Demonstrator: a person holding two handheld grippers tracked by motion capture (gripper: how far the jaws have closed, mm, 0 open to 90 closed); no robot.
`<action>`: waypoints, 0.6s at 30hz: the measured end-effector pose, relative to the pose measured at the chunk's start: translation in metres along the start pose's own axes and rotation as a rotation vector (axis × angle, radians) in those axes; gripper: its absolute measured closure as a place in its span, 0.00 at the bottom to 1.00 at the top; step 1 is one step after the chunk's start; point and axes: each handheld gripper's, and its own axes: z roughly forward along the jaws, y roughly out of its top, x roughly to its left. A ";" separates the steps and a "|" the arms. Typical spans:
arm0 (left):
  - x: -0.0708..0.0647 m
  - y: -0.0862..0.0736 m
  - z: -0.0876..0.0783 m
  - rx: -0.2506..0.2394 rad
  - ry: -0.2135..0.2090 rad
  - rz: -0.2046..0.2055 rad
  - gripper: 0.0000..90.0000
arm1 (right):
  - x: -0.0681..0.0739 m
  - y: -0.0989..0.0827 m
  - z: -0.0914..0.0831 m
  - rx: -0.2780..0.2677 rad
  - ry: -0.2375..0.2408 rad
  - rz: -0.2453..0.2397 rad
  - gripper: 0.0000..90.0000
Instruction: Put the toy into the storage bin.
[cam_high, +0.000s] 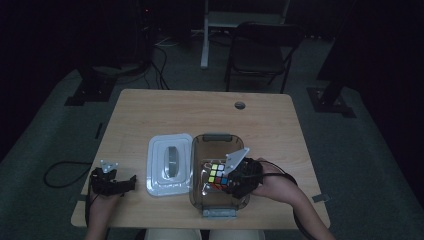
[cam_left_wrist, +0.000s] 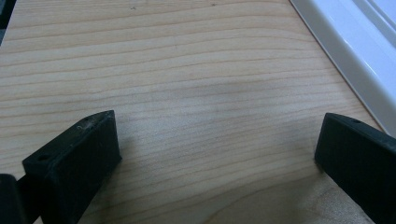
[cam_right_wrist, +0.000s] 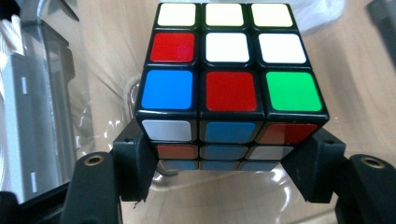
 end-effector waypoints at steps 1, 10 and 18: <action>0.000 0.000 0.000 0.000 0.000 0.000 0.01 | 0.000 0.003 0.003 0.018 0.014 -0.007 0.38; 0.000 0.000 0.000 0.000 0.000 0.000 0.01 | -0.003 0.016 0.015 0.105 0.043 -0.047 0.38; 0.000 0.000 0.000 0.000 0.000 0.000 0.01 | -0.006 0.029 0.025 0.184 0.064 -0.089 0.38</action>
